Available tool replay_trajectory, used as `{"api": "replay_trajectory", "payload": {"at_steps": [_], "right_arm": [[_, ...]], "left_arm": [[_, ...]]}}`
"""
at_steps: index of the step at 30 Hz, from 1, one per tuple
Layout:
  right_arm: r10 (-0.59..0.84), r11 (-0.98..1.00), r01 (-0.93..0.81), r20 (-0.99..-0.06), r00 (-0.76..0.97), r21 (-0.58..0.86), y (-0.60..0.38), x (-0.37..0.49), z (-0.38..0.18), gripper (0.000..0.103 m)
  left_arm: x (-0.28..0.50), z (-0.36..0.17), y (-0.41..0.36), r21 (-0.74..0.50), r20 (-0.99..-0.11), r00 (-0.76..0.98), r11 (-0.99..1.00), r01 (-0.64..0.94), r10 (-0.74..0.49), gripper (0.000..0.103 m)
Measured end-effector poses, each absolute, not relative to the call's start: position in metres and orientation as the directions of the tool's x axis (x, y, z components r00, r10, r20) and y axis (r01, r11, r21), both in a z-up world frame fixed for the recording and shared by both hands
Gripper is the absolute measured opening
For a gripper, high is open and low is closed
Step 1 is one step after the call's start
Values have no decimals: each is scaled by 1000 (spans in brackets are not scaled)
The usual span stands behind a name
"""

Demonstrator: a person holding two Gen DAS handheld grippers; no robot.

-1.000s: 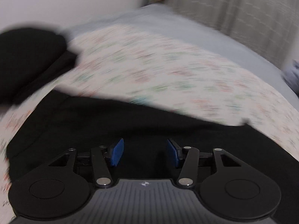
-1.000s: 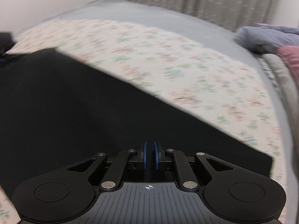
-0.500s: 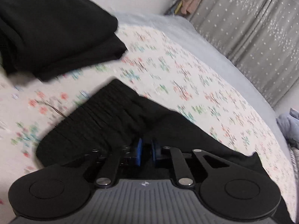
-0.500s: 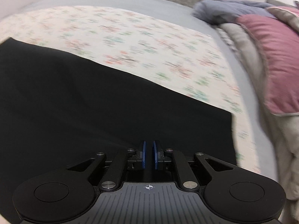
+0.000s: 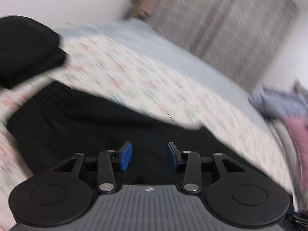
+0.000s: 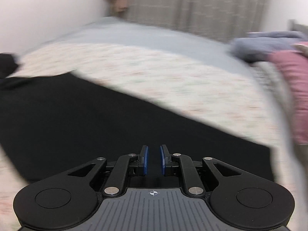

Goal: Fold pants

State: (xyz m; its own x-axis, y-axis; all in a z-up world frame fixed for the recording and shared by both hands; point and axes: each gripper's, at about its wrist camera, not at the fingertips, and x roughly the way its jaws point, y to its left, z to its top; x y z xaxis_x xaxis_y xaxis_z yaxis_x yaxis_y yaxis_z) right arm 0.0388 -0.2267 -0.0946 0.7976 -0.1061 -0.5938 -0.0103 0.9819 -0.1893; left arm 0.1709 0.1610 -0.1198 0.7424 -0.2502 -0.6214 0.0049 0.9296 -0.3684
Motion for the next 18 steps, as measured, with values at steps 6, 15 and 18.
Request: {"api": "replay_trajectory", "payload": {"at_steps": [6,15,18], "right_arm": [[-14,938,-216,-654,757,-271,-111,45,-151,14],[-107,934,-150,-654,749,-324,-150,23,-163,19],[-198,907,-101,-627,754,-409,-174,17,-167,28]], "left_arm": [[151,-155,76,-123,-718,668,981,153,-194,47],[146,-166,90,-62,-720,683,992,113,-123,48],[152,-160,107,-101,-730,676,994,32,-96,45]]}}
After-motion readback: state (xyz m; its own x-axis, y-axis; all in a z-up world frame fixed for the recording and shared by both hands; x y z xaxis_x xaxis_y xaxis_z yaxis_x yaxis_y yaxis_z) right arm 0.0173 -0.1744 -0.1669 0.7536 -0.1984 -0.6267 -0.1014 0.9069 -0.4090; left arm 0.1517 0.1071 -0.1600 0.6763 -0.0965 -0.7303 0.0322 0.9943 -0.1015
